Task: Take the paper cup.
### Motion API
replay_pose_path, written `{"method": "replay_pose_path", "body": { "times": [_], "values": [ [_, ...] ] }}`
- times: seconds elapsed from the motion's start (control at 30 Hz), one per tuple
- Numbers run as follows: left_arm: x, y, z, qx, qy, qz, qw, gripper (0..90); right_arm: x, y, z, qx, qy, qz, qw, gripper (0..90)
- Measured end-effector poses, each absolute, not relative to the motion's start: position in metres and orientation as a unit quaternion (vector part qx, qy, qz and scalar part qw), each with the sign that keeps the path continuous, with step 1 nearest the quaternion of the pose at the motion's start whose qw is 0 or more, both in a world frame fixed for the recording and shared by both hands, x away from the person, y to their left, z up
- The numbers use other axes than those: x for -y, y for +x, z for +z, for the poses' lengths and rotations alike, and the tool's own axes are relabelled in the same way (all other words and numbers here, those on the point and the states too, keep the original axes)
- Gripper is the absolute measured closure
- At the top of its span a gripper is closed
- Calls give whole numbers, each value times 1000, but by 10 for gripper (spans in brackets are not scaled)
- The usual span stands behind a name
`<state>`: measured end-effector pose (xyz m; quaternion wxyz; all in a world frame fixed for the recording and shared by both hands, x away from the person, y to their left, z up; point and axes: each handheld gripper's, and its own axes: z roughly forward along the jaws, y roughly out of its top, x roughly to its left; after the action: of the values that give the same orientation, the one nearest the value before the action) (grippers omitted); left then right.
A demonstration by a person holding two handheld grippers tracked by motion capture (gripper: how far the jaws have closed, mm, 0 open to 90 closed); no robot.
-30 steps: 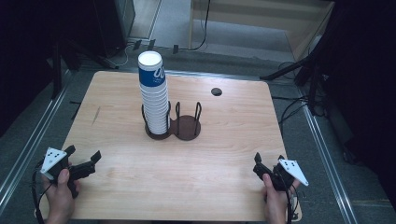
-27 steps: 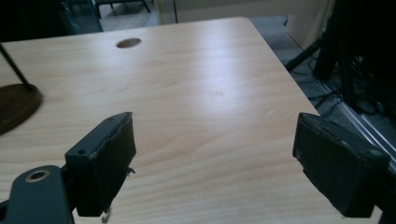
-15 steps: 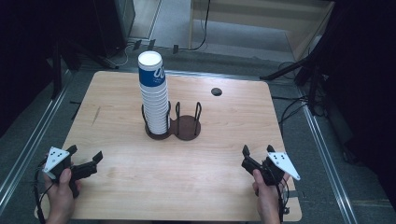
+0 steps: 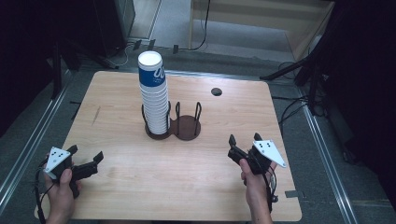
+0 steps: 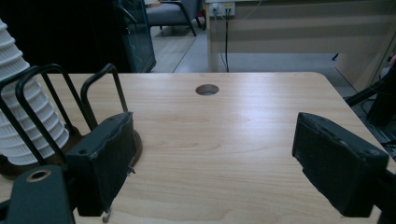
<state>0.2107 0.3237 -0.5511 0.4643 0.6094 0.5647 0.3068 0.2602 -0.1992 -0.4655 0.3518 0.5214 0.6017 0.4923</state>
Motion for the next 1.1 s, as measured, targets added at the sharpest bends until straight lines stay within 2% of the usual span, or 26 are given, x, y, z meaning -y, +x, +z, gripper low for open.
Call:
{"method": "replay_pose_path", "body": {
  "times": [0.17,0.4,0.8,1.1],
  "values": [
    [-324,210,-551,-564,611,306,464,0,185,267,-461,-610,514,481,364,258],
    [-323,210,-551,-563,612,306,464,0,167,275,-455,-617,503,485,363,273],
    [-323,211,-551,-560,615,307,463,0,136,286,-444,-621,488,481,381,267],
    [-322,211,-551,-560,614,307,464,0,122,289,-430,-630,474,510,345,142]
  ]
}}
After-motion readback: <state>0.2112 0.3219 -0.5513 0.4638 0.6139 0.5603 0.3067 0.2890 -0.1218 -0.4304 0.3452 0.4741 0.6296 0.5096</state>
